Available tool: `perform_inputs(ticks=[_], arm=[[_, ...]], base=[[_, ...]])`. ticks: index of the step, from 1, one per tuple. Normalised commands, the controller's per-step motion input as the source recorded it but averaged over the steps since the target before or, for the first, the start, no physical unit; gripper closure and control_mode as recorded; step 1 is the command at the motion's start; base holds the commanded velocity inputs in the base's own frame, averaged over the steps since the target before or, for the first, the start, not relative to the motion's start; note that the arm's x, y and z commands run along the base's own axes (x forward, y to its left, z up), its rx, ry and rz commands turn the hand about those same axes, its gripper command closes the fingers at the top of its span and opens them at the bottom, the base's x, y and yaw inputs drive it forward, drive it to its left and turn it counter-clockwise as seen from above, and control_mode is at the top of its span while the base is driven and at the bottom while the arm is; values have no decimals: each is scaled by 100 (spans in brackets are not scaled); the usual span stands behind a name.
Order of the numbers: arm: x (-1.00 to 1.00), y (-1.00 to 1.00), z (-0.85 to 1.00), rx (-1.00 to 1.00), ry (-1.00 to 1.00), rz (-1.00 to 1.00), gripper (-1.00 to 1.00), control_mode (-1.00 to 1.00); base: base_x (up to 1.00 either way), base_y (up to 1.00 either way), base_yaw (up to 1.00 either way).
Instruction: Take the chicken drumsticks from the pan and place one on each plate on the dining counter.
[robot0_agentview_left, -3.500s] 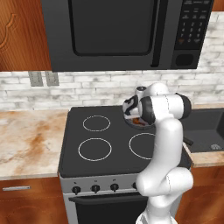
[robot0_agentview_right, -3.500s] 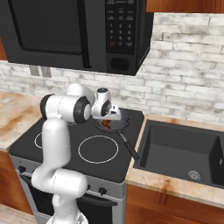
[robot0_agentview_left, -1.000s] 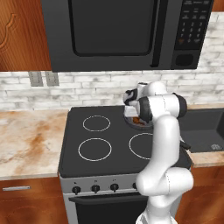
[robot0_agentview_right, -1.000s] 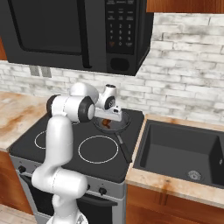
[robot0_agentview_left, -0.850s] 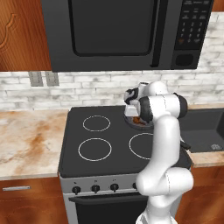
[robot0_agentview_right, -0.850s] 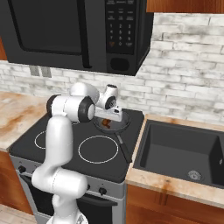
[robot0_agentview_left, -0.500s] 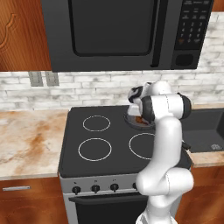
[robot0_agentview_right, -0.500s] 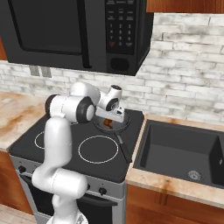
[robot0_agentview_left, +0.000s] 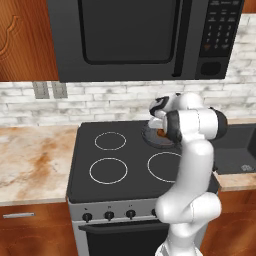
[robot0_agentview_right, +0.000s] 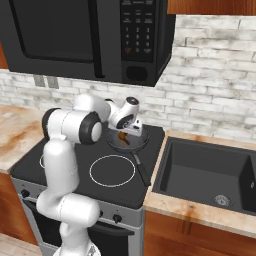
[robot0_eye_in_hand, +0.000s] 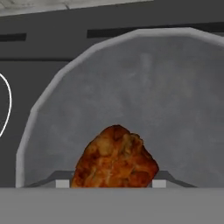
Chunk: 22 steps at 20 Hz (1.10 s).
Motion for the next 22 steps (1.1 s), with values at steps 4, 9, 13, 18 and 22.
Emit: perform_inputs(ticks=[4,9,13,18,22], arm=[[-54,3,13,0,-34,1,100,-100],[-73,1,20,-1,-12,2,100,-100],[-53,0,71,-3,19,10,100,-100],[-65,0,80,-8,35,13,100,-100],[-87,0,57,-5,20,4,100,-100]], base=[[0,0,0],[0,0,0],[0,0,0],[0,0,0],[0,0,0]])
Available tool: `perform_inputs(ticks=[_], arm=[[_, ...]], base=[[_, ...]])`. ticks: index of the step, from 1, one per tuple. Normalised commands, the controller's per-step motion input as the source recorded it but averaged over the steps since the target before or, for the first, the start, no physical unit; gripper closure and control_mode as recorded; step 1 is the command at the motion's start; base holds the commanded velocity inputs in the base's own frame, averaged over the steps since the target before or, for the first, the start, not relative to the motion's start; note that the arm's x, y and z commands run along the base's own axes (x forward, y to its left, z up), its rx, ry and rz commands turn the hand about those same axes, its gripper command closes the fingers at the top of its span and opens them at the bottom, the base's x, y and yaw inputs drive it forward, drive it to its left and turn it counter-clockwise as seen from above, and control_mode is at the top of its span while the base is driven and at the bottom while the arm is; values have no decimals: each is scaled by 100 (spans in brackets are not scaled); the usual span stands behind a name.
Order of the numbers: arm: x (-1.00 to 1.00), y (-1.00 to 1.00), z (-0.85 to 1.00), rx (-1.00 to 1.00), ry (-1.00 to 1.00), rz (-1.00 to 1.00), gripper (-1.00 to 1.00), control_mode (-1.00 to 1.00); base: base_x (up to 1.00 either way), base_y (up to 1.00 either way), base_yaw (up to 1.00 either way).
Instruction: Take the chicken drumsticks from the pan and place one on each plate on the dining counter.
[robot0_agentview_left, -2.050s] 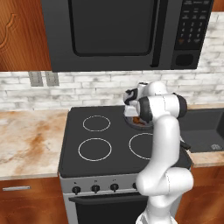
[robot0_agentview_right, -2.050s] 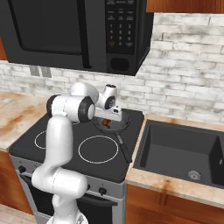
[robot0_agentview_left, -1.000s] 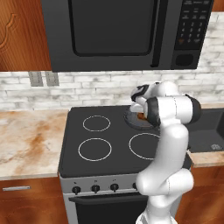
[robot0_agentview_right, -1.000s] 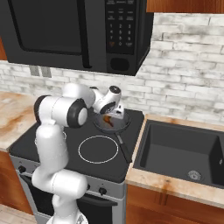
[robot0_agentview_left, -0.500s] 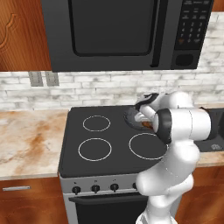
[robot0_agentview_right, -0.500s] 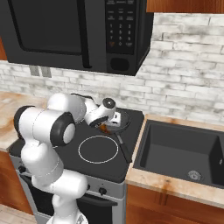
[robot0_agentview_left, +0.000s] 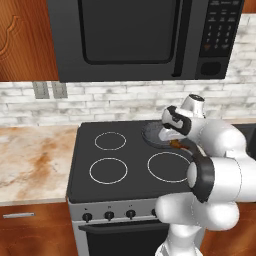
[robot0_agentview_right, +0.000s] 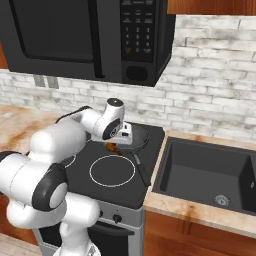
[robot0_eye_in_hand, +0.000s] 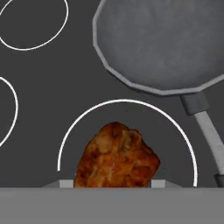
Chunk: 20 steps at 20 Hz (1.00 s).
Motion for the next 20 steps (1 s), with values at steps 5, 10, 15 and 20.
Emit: perform_inputs(ticks=[5,10,15,20], arm=[[-98,-2,33,0,2,0,100,-100],[-97,0,19,-2,0,-1,100,-100],[-86,1,18,-21,7,-2,100,-100],[-81,-1,12,-16,5,0,100,-100]], base=[[0,0,0],[0,0,0],[0,0,0],[0,0,0]])
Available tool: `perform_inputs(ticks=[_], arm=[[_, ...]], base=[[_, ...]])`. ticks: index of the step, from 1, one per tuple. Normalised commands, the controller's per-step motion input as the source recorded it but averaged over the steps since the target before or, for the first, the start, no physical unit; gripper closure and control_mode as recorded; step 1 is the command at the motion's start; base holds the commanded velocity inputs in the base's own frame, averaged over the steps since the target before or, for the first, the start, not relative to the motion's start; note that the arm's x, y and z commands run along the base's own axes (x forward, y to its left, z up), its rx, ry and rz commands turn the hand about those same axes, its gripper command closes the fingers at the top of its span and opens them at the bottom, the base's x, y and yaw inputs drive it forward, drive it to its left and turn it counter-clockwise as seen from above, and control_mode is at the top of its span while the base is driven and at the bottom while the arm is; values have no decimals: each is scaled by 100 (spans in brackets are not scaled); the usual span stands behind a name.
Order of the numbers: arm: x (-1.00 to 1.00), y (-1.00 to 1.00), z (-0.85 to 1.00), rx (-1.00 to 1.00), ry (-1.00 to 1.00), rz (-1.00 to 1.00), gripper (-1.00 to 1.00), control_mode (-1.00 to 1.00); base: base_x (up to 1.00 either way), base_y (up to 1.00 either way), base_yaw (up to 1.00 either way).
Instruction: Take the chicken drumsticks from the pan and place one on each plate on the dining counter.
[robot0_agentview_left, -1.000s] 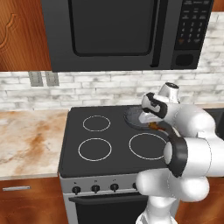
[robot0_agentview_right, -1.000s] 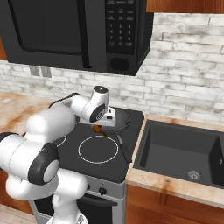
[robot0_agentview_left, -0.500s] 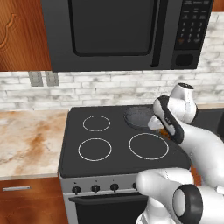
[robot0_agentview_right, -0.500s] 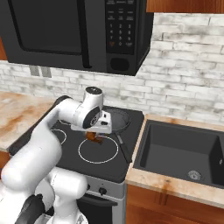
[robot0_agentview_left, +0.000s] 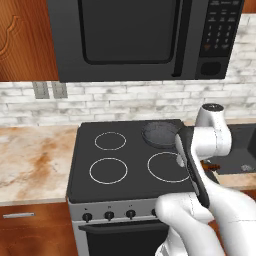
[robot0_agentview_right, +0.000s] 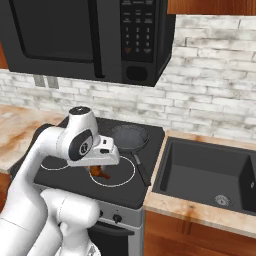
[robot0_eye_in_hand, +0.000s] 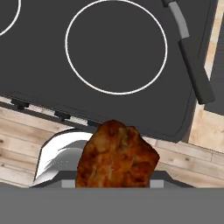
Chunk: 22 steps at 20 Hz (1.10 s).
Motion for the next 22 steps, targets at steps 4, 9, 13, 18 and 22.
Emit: perform_inputs(ticks=[4,9,13,18,22], arm=[[-5,0,0,0,1,0,100,100],[0,0,0,0,0,0,100,100],[0,0,0,0,0,0,100,100],[0,0,0,0,0,0,100,100],[0,0,0,0,0,0,100,100]], base=[[0,0,0],[-45,-16,0],[-35,-10,-64],[0,11,-100],[0,11,-100]])
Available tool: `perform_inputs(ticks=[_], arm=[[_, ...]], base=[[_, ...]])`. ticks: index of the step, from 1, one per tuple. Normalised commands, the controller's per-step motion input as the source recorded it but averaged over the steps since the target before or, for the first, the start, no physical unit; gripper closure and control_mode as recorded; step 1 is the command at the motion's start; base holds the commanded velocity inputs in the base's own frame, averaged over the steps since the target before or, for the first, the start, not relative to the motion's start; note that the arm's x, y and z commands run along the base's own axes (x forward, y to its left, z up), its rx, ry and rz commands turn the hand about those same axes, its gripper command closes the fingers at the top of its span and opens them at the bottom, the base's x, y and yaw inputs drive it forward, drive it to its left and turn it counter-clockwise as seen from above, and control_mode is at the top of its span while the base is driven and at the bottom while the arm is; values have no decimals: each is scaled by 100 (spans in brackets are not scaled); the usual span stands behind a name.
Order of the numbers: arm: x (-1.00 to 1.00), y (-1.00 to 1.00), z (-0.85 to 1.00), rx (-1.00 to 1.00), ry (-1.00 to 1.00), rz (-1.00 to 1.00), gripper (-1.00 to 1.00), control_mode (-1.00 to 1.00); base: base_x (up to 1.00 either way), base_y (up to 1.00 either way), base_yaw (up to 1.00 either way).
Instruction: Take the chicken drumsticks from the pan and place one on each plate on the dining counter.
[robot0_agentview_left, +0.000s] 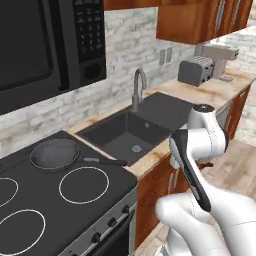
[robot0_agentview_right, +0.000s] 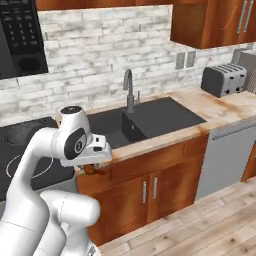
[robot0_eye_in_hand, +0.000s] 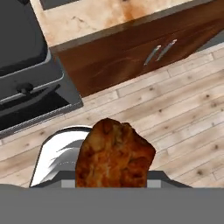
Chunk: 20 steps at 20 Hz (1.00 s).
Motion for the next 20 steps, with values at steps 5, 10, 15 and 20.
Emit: perform_inputs(ticks=[5,10,15,20], arm=[[0,0,0,0,0,0,100,100],[0,0,0,0,0,0,100,100],[0,0,0,0,0,0,100,100],[0,0,0,0,0,0,100,100]], base=[[0,8,-100],[1,0,-100],[3,0,-100],[7,0,-100]])
